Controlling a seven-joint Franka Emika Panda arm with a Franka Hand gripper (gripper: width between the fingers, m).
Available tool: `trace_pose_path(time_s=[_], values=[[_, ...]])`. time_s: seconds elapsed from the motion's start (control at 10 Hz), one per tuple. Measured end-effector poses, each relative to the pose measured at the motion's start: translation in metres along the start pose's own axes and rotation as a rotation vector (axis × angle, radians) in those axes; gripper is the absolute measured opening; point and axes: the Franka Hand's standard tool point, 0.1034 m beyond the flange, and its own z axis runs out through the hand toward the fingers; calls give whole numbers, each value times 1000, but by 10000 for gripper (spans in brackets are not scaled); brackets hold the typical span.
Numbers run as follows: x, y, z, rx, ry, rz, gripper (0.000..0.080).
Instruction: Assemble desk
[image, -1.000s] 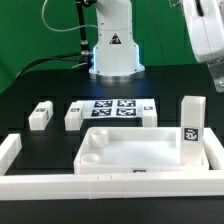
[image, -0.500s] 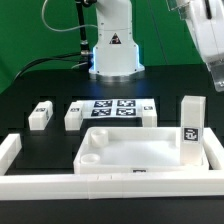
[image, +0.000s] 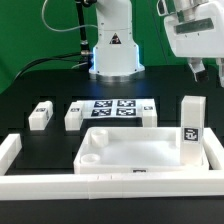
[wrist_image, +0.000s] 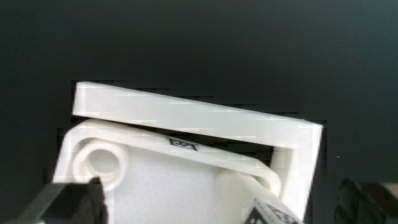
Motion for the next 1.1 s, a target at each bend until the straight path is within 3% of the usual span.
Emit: trace_pose_path(time_s=[0.2, 0.4, 0.7, 1.1], values=[[2, 4, 4, -3, 3, -204, 648], [14, 36, 20, -50, -1, -426, 648], [25, 81, 27, -107, 1, -679, 648], [28, 85, 30, -123, -14, -998, 648]])
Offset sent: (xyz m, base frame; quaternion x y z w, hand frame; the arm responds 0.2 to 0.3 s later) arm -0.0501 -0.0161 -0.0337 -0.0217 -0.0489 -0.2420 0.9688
